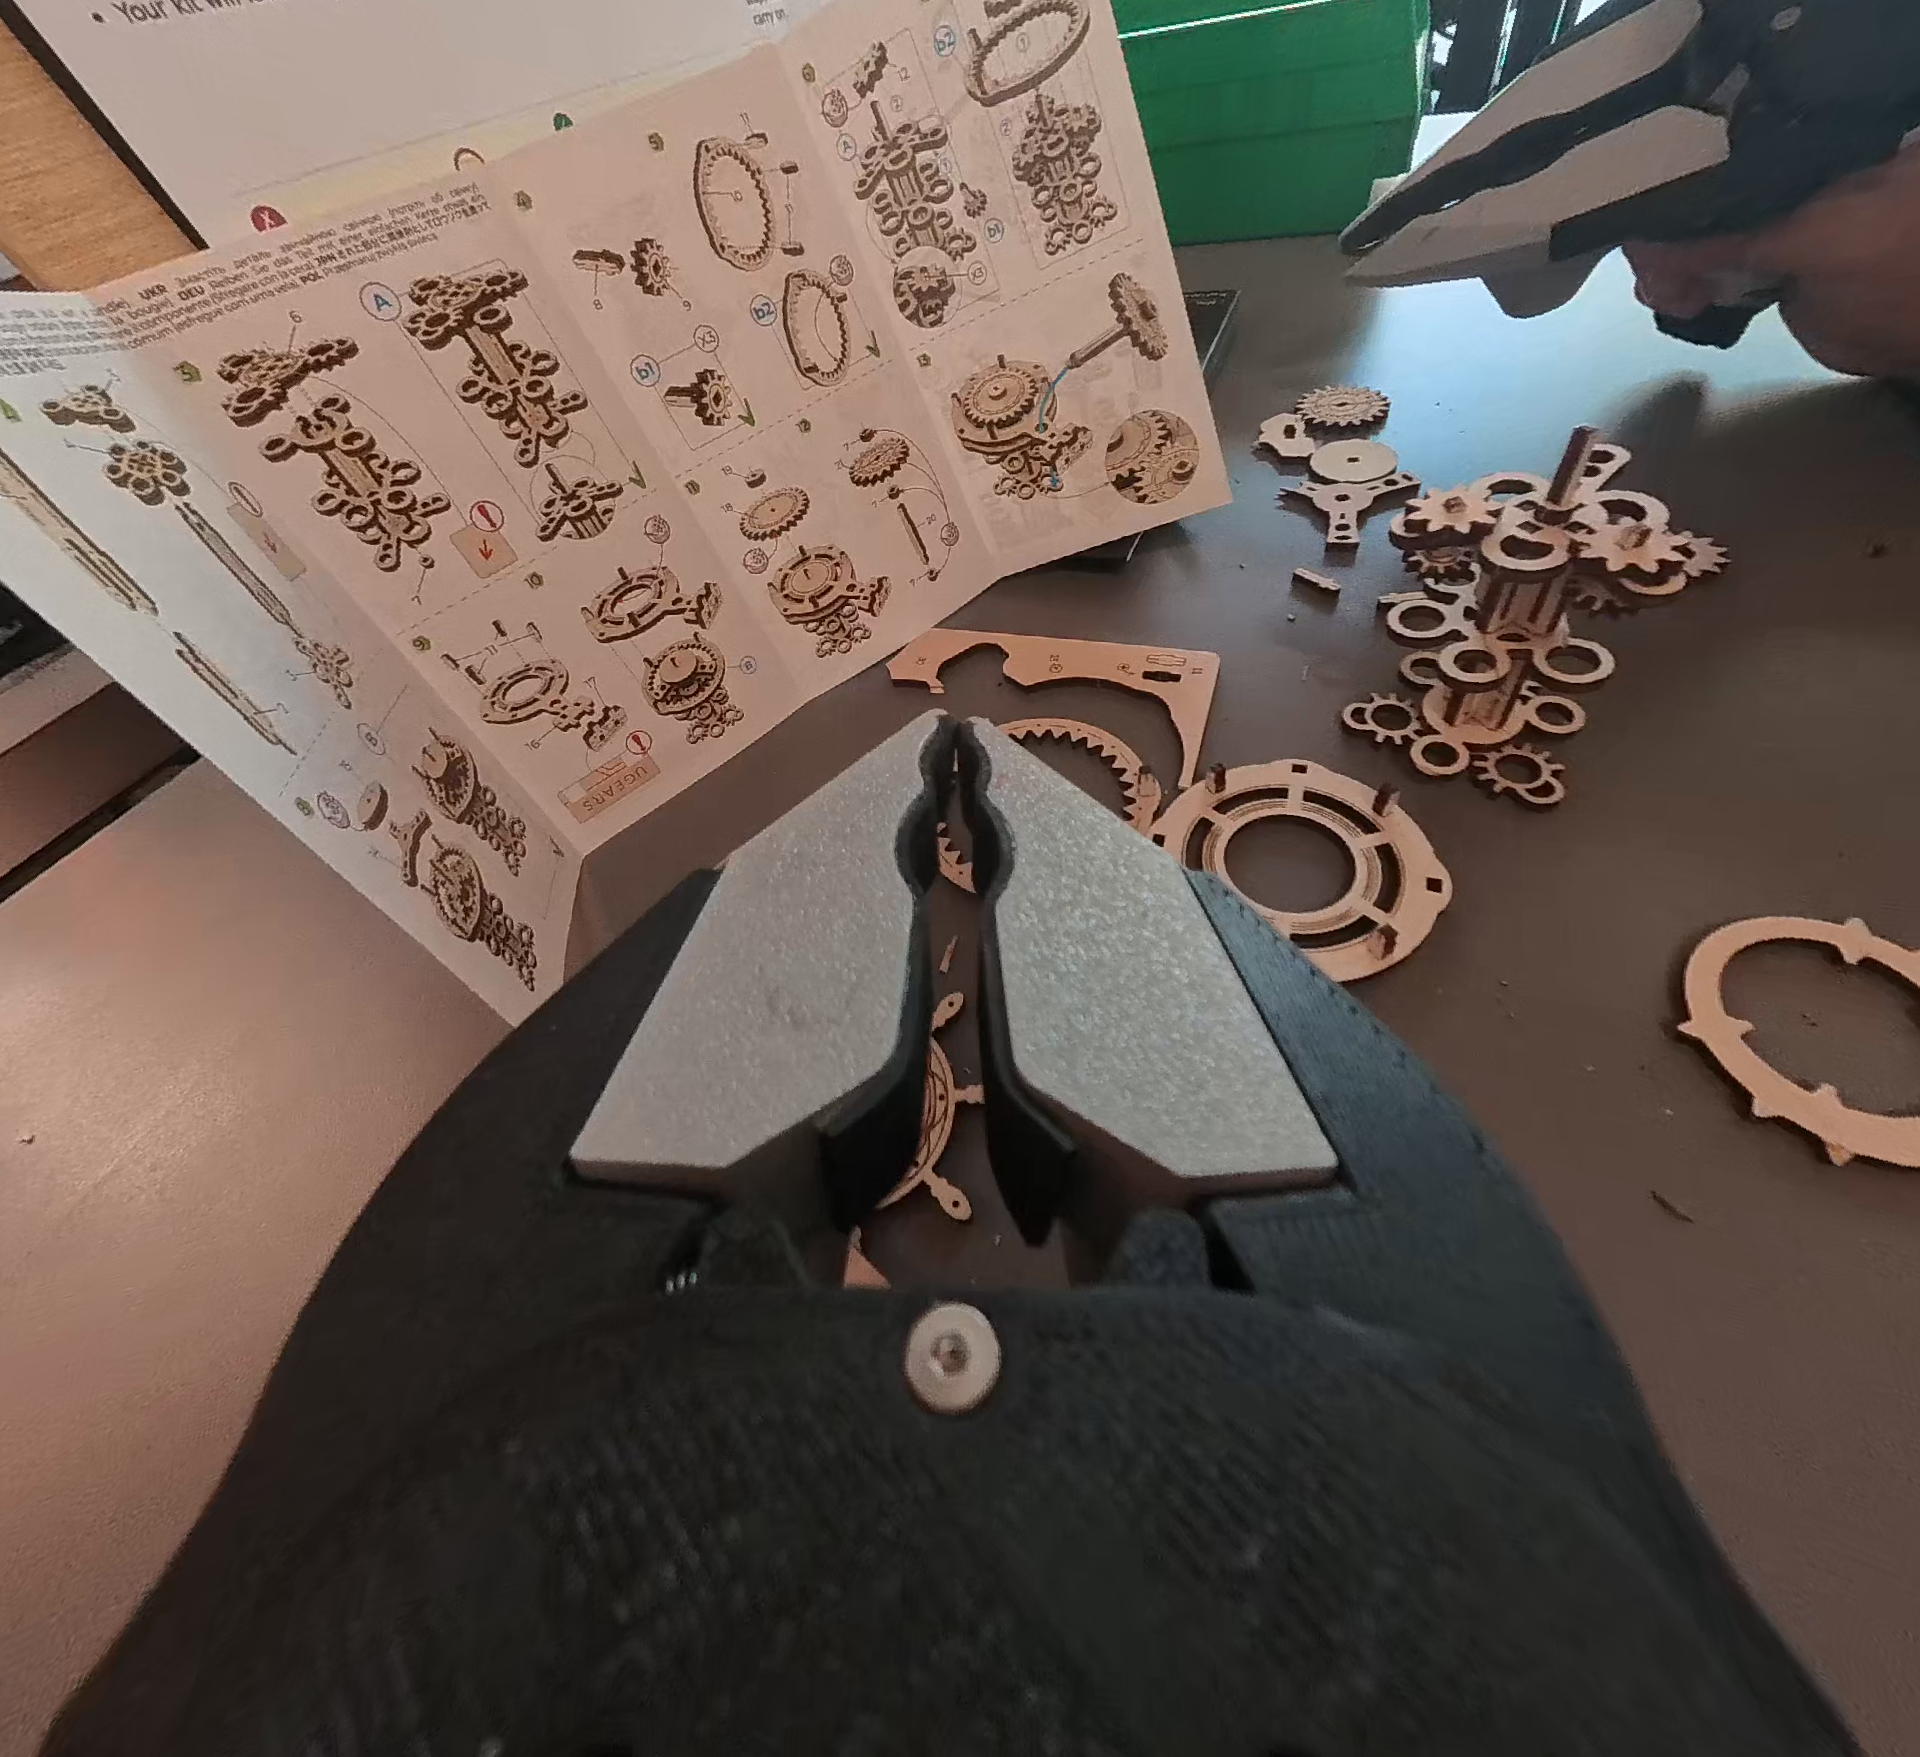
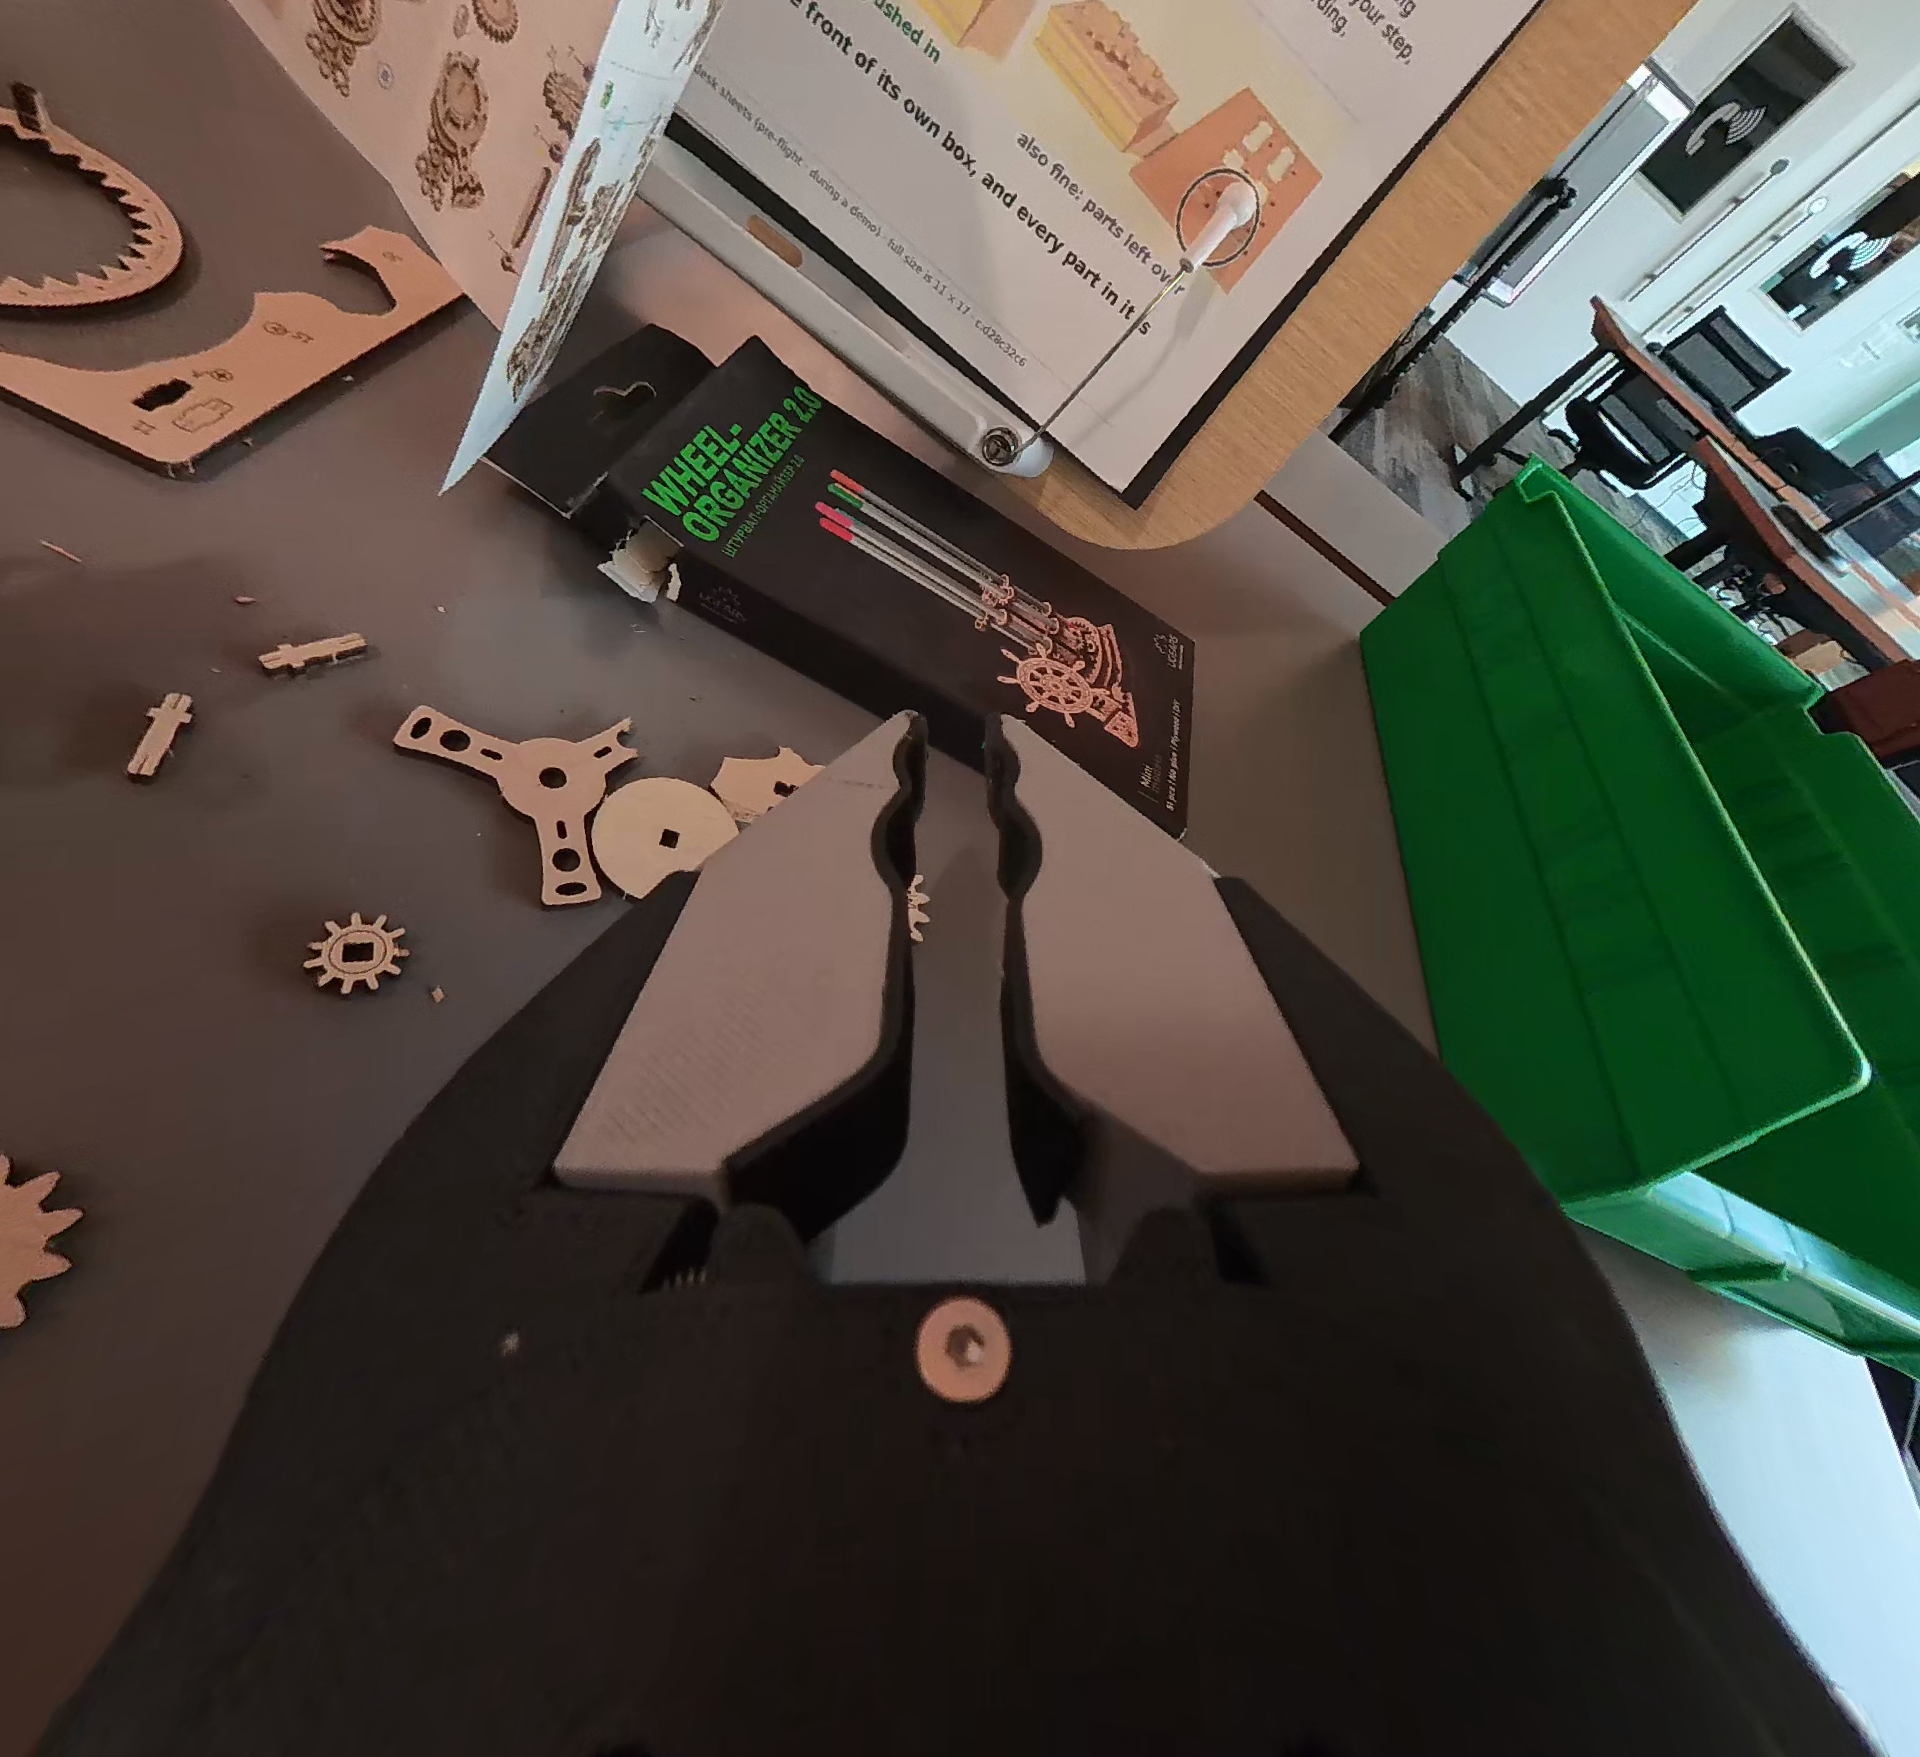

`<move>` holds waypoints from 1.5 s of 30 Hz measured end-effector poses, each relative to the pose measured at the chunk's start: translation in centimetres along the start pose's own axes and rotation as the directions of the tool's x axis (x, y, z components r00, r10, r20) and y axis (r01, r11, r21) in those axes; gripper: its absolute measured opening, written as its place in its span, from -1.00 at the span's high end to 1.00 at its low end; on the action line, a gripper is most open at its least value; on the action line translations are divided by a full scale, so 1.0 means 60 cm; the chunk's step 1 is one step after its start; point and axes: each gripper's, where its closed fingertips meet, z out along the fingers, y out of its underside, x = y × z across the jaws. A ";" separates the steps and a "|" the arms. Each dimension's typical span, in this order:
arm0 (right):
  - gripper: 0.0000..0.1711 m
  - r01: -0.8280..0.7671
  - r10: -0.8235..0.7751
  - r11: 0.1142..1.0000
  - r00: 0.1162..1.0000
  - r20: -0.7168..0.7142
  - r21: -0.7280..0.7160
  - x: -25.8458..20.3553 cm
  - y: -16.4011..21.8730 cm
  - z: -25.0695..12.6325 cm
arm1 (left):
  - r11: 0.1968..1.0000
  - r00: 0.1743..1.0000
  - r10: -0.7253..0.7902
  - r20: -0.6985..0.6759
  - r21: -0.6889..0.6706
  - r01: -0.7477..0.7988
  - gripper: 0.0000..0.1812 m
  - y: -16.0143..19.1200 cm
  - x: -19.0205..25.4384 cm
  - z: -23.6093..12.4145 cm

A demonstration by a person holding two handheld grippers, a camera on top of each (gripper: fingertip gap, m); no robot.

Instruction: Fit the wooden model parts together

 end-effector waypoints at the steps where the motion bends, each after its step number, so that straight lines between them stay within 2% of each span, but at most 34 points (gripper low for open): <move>1: 0.92 0.000 0.000 1.000 1.000 0.000 0.000 0.000 0.000 0.000 | 1.000 1.000 -0.001 0.000 0.000 0.001 1.00 0.000 0.000 0.000; 20: 0.97 -0.012 0.013 0.999 1.000 -0.020 0.043 0.003 -0.015 -0.013 | 1.000 1.000 0.021 0.009 0.003 -0.021 1.00 -0.009 0.006 -0.004; 26: 1.00 -0.071 0.076 0.980 0.997 -0.021 0.188 0.007 -0.059 -0.044 | 0.997 0.997 -0.077 0.006 0.009 0.077 1.00 -0.019 0.002 -0.015; 29: 1.00 -0.110 0.117 0.974 0.993 -0.025 0.197 0.018 -0.058 -0.045 | 0.992 0.992 -0.127 -0.011 0.009 0.127 0.92 -0.020 0.002 -0.016; 33: 1.00 -0.233 0.233 0.946 0.972 0.029 0.227 0.034 -0.057 -0.050 | 0.988 0.986 -0.155 -0.054 0.005 0.155 0.83 -0.021 0.018 -0.011; 37: 1.00 -0.383 0.325 0.857 0.921 0.215 0.346 0.028 -0.086 -0.075 | 0.988 0.986 -0.154 -0.068 -0.011 0.153 0.78 -0.018 0.026 -0.007; 40: 1.00 -0.434 0.361 0.820 0.898 0.253 0.372 0.038 -0.091 -0.083 | 0.985 0.982 -0.171 -0.075 -0.002 0.172 0.76 -0.022 0.027 -0.008; 41: 0.97 -0.438 0.367 0.821 0.896 0.250 0.366 0.040 -0.088 -0.082 | 0.984 0.981 -0.175 -0.079 -0.001 0.176 0.76 -0.023 0.028 -0.008; 42: 0.83 -0.438 0.369 0.825 0.896 0.246 0.357 0.041 -0.085 -0.079 | 0.984 0.980 -0.179 -0.085 0.002 0.180 0.76 -0.024 0.030 -0.009; 45: 0.75 -0.422 0.354 0.838 0.903 0.244 0.345 0.036 -0.083 -0.076 | 0.983 0.979 -0.181 -0.090 0.009 0.183 0.76 -0.027 0.031 -0.010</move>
